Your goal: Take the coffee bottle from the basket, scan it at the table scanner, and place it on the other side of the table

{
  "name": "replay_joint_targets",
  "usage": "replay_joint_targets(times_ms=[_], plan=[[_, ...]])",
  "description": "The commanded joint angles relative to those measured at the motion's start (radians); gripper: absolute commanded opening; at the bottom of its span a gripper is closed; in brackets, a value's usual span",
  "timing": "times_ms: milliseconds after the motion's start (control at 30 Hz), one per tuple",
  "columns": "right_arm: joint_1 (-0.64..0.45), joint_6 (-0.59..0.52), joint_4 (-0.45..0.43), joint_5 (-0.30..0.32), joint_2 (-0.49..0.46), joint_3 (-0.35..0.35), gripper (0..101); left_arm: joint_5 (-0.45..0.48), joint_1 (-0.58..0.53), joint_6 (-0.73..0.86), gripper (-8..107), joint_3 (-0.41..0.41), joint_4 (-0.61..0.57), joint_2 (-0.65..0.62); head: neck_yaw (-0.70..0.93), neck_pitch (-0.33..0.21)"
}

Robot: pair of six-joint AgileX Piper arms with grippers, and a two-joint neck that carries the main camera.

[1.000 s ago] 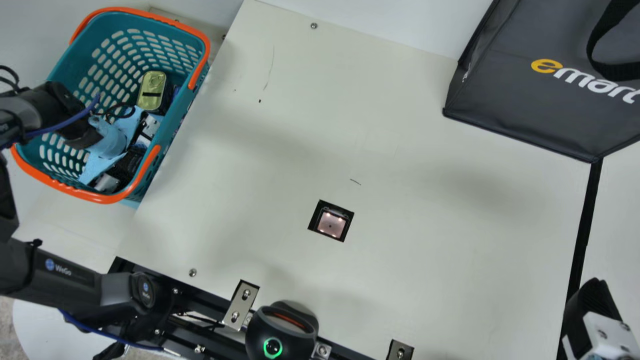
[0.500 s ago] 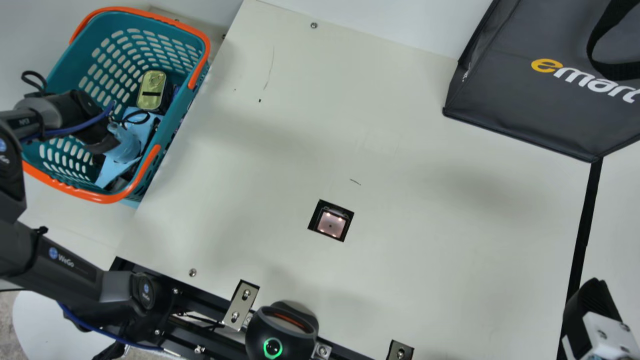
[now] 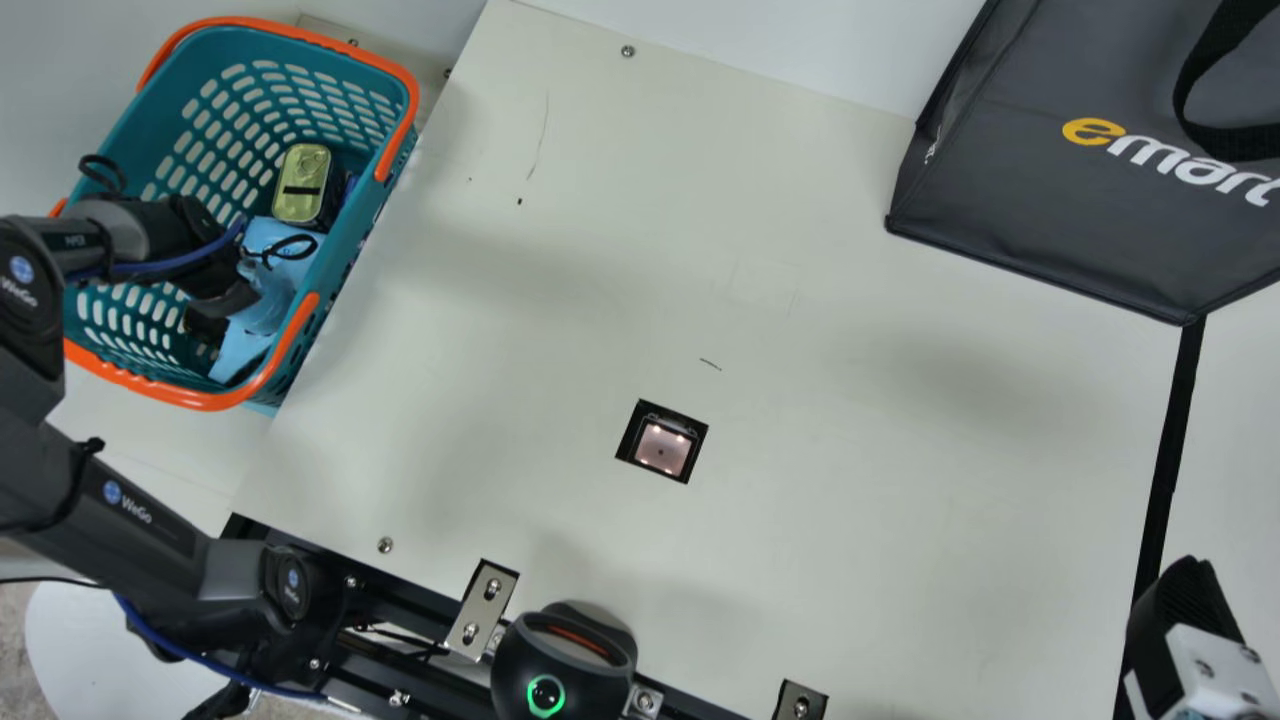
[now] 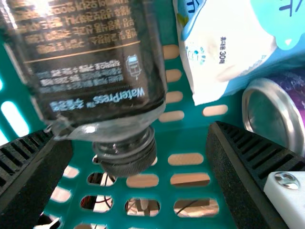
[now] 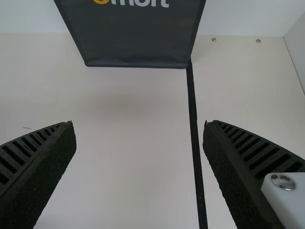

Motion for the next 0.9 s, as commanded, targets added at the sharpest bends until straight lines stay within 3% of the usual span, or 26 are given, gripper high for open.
replay_joint_targets(times_ms=[0, 233, 700, 733, 867], plan=[[0.0, 0.0, 0.0, 0.0, 0.0, 0.0, 95, -0.007, -0.003, -0.004, 90, 0.001, 0.002, 0.005, 0.002, -0.027], [0.0, 0.0, -0.001, -0.001, 0.0, 0.0, 95, -0.027, -0.01, -0.017, 90, -0.002, 0.001, 0.021, 0.002, -0.027], [0.0, 0.0, -0.001, 0.0, 0.0, 0.0, 95, -0.028, -0.011, -0.031, -3, -0.018, -0.003, 0.031, 0.002, -0.027], [0.0, 0.0, -0.001, 0.0, 0.0, 0.0, 95, -0.028, -0.01, -0.032, -8, -0.019, -0.002, 0.03, 0.002, -0.027], [0.0, 0.0, -0.001, 0.0, 0.0, 0.0, 95, -0.02, -0.01, -0.035, -8, -0.024, 0.011, 0.023, 0.002, -0.027]])
